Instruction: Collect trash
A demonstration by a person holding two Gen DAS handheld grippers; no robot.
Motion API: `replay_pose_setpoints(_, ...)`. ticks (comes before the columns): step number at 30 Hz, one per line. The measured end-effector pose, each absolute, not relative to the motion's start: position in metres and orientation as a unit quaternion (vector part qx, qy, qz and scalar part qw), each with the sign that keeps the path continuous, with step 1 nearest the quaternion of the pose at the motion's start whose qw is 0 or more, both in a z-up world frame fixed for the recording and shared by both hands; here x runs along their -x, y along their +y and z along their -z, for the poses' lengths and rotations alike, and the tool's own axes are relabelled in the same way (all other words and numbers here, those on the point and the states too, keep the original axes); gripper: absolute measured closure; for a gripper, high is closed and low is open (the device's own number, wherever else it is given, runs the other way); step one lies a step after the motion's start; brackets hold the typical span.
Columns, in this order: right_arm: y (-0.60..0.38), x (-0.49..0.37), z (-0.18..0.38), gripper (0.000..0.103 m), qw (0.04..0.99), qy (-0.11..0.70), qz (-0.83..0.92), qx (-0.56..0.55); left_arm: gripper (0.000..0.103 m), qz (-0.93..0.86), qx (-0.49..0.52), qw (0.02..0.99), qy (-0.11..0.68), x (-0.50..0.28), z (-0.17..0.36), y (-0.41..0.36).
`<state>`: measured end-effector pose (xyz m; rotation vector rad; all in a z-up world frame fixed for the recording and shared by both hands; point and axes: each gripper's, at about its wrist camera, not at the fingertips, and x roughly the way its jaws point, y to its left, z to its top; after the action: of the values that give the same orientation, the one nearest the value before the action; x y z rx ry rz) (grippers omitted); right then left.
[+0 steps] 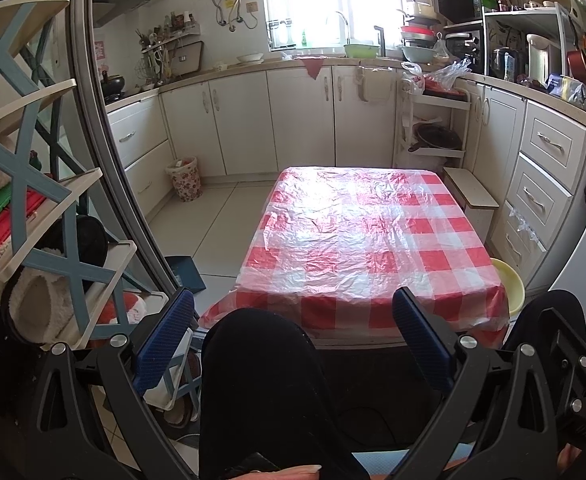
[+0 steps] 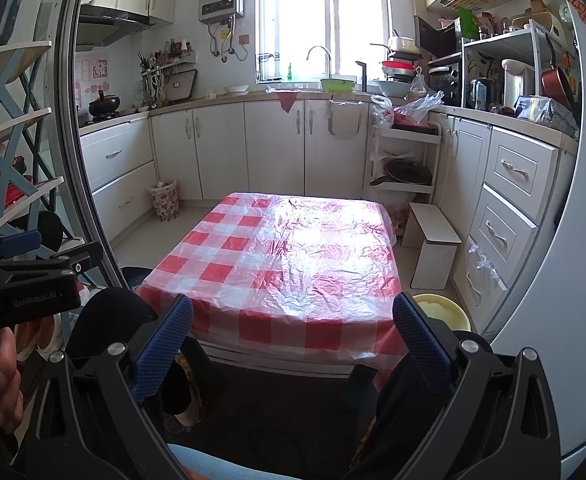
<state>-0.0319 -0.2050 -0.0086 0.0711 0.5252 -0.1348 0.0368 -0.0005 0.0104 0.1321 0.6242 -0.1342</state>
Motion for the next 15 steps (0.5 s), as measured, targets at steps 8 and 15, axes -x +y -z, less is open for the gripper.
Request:
replay_pose_setpoints(8, -0.2048, 0.0324, 0.0092, 0.007, 0.963, 0.261, 0.066, -0.035, 0.008, 0.065, -0.064, 0.947, 0.307, -0.0368, -0.0102, -0.0006)
replay_pose_setpoints(15, -0.2048, 0.0322, 0.0100, 0.007, 0.962, 0.261, 0.066, -0.035, 0.008, 0.065, -0.065, 0.948, 0.306, -0.0361, -0.0100, -0.0008)
